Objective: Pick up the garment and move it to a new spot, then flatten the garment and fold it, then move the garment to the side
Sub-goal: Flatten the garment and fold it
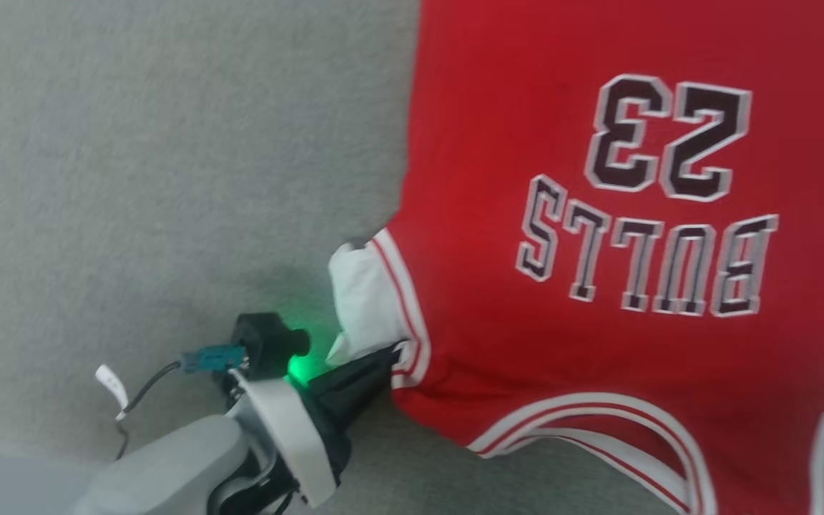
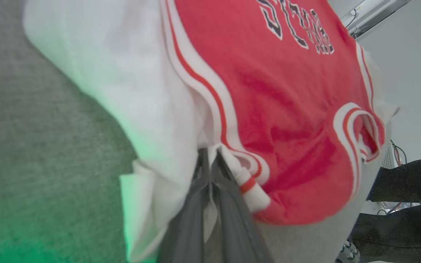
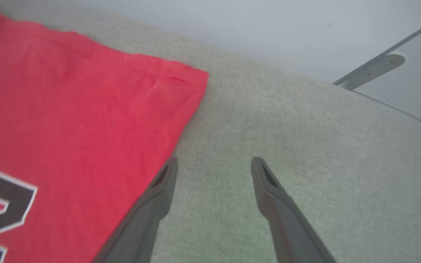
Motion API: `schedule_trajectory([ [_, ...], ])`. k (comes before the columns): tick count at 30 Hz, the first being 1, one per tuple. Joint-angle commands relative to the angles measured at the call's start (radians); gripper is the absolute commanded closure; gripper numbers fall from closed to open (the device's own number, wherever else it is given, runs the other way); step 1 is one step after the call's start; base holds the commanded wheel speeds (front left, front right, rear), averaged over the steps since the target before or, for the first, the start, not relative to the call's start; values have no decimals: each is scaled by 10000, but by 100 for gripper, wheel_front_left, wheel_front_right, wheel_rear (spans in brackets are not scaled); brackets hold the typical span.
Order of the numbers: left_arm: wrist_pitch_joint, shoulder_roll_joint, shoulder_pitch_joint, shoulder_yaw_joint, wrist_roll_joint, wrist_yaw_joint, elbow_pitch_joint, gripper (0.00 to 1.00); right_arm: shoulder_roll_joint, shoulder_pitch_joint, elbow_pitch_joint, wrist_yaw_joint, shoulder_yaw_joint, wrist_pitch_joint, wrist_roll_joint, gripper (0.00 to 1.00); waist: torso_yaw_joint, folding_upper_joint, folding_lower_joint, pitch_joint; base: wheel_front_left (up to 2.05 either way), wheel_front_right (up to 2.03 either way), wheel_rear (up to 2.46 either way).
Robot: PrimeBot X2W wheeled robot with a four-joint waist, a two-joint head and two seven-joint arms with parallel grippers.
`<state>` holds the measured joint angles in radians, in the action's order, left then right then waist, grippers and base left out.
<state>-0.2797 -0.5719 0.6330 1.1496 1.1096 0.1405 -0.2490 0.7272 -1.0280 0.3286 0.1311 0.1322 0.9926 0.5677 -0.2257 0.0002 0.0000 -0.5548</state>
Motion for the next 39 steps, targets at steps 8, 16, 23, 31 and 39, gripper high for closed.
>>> schedule_trajectory([
  [8, 327, 1180, 726, 404, -10, -233, -596, 100, -671, -2504, 2752, -12, 411, 682, -1033, 0, -943, -2, 0, -1193, 0, 0, 0],
  [16, 361, 1319, 1085, 549, 89, -242, -553, 100, -924, -2744, 3973, -12, 804, 1103, -1263, 99, -954, -2, 0, -1311, 0, 0, 0],
  [23, 360, 1233, 1101, 393, 114, -243, -538, 100, -708, -2655, 4043, -15, 770, 413, -1064, 100, -806, -2, 0, -1062, 0, 0, 0],
  [31, 246, 828, 428, -284, -5, -237, -513, 100, -263, -1288, 2838, -13, 1373, -597, 691, 100, -256, -2, 0, 1, 0, 0, 0],
  [39, 182, 190, -661, -1232, -264, -182, -455, 100, 987, 2051, -353, -12, 1973, -911, 2926, 100, 674, -2, 0, 1164, 0, 0, 0],
])
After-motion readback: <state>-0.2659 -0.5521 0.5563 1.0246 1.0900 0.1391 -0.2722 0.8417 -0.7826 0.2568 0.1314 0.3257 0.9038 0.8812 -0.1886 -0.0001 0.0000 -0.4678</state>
